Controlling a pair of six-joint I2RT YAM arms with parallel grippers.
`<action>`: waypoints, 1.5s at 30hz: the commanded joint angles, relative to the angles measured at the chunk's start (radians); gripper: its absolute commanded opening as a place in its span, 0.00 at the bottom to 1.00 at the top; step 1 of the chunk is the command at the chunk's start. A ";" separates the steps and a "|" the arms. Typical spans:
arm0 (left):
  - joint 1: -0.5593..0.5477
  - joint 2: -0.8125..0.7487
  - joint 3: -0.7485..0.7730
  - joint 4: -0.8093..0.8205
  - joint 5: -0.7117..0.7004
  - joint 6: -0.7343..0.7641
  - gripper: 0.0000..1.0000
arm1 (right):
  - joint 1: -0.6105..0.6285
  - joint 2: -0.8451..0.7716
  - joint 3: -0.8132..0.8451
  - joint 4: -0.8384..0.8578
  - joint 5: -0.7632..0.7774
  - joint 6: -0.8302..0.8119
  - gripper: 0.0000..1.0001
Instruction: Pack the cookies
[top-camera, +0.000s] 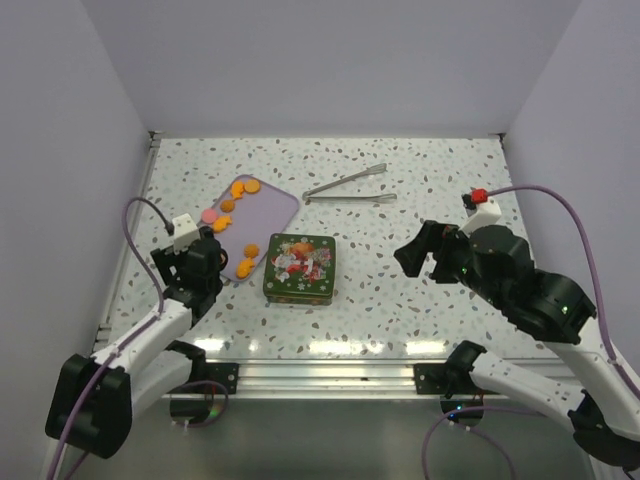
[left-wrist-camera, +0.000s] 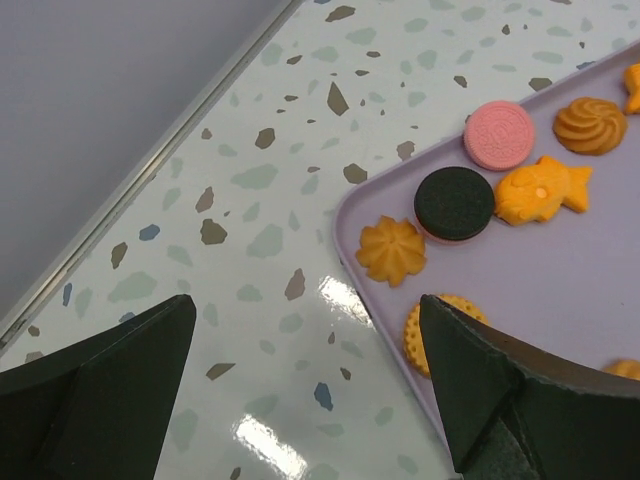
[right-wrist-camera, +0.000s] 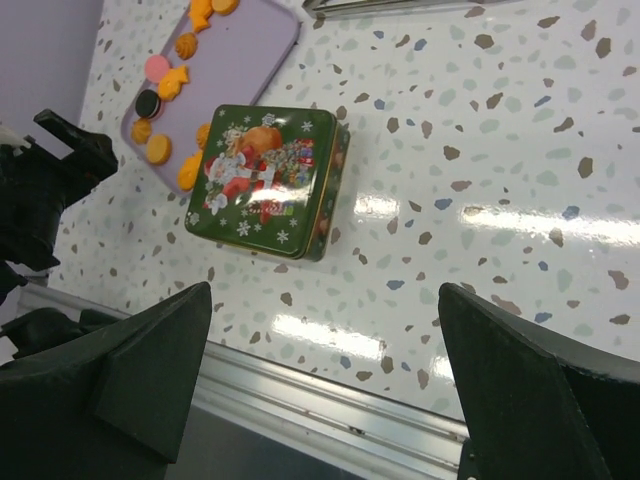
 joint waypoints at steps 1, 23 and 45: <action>0.033 0.079 -0.077 0.323 -0.085 0.035 1.00 | 0.005 -0.006 0.017 -0.041 0.085 -0.005 0.99; 0.227 0.435 -0.151 1.108 0.562 0.334 1.00 | 0.005 -0.096 -0.202 0.226 0.003 -0.096 0.99; 0.228 0.577 -0.214 1.359 0.576 0.334 1.00 | -0.076 0.031 -0.473 0.732 0.234 -0.435 0.99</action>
